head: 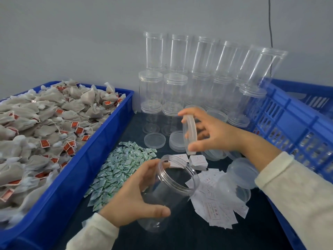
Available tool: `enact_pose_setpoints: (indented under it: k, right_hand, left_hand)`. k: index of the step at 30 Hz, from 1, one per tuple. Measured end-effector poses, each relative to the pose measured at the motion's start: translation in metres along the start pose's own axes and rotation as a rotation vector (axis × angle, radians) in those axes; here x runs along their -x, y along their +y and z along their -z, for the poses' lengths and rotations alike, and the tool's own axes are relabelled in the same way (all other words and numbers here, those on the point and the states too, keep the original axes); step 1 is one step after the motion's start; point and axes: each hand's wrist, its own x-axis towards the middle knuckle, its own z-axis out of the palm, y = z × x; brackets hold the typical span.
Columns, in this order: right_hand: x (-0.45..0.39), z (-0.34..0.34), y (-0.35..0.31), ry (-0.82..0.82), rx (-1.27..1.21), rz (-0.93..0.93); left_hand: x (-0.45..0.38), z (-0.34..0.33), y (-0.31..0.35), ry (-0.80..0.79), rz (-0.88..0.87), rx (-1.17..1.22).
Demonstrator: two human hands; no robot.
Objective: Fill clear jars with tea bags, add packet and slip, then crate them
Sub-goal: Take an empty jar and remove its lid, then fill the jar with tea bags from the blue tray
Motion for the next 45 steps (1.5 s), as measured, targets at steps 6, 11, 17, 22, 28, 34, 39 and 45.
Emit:
enact_pose_setpoints:
  k: [6, 11, 17, 22, 28, 34, 39, 45]
  right_hand:
    - [-0.064, -0.010, 0.034, 0.271, -0.114, -0.031]
    - [-0.100, -0.039, 0.076, 0.507, -0.087, -0.215]
    - [-0.134, -0.080, 0.096, 0.503, 0.356, -0.435]
    - [-0.158, -0.098, 0.108, 0.321, 0.704, -0.519]
    - [-0.163, -0.103, 0.112, 0.240, 0.898, -0.559]
    - [-0.163, -0.107, 0.111, 0.198, 0.919, -0.575]
    - [-0.160, -0.101, 0.099, 0.187, 0.922, -0.563]
    - [-0.156, -0.079, 0.060, 0.273, 0.866, -0.365]
  left_hand:
    - [-0.004, -0.018, -0.031, 0.325, -0.012, 0.046]
    - [-0.004, -0.030, -0.057, 0.427, -0.009, 0.038]
    - [-0.003, -0.035, -0.066, 0.473, -0.025, 0.043]
    - [-0.003, -0.034, -0.069, 0.487, -0.030, 0.066]
    - [-0.005, -0.034, -0.071, 0.517, -0.055, 0.027]
    - [-0.006, -0.034, -0.073, 0.533, -0.064, 0.008]
    - [-0.005, -0.035, -0.073, 0.529, -0.065, 0.005]
    - [-0.001, -0.035, -0.069, 0.590, -0.078, -0.051]
